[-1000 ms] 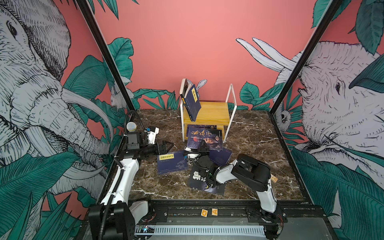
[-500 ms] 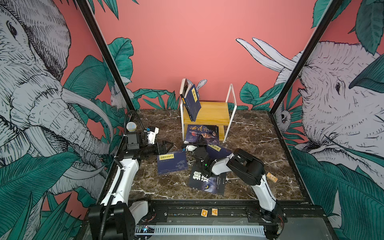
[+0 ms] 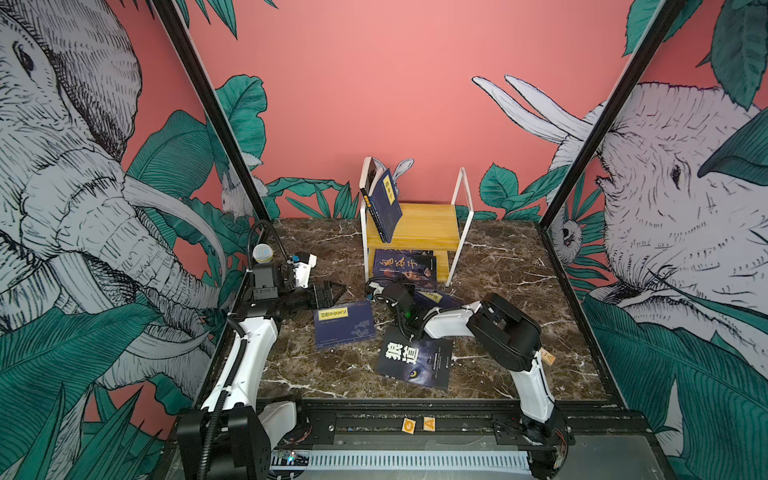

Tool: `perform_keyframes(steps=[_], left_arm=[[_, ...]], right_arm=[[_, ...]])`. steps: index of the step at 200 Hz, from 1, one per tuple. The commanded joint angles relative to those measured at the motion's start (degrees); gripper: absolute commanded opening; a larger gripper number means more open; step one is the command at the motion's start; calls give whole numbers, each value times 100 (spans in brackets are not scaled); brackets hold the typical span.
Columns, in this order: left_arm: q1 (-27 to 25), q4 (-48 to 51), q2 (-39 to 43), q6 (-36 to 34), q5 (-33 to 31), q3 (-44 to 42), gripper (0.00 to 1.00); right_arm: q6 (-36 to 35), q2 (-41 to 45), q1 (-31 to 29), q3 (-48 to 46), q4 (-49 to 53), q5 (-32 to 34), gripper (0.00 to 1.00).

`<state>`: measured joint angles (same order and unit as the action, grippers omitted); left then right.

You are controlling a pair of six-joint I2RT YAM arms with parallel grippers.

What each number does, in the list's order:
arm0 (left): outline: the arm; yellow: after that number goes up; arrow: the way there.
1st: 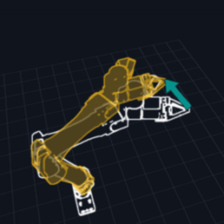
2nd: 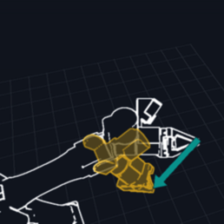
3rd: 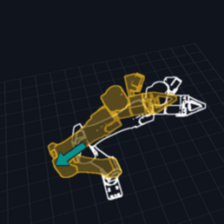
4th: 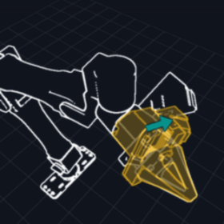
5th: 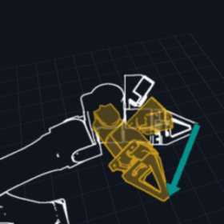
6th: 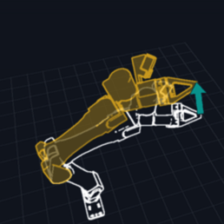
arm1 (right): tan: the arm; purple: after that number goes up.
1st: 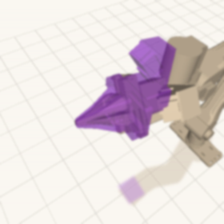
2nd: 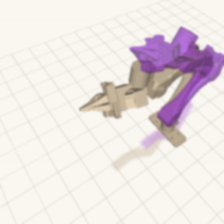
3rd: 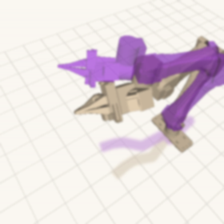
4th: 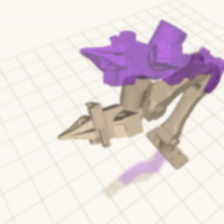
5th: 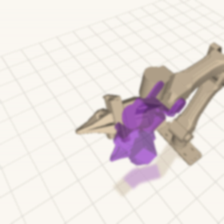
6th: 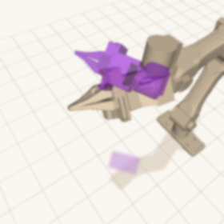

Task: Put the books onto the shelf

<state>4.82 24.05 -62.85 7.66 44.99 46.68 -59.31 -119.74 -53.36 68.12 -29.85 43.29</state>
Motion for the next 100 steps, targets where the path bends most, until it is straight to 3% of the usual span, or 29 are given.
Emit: perform_keyframes(steps=[1,38,83,100], left_arm=[[54,-34,100,-76,62,5,99],[72,-77,125,-45,80,-25,99],[79,-66,174,-58,73,-40,99],[85,-35,171,-63,86,-32,99]], right_arm=[[364,226,48,177,867,-425,32],[556,425,96,384,1567,-883,36],[384,396,188,661,1836,-1024,10],[376,330,230,949,1914,-998,7]])
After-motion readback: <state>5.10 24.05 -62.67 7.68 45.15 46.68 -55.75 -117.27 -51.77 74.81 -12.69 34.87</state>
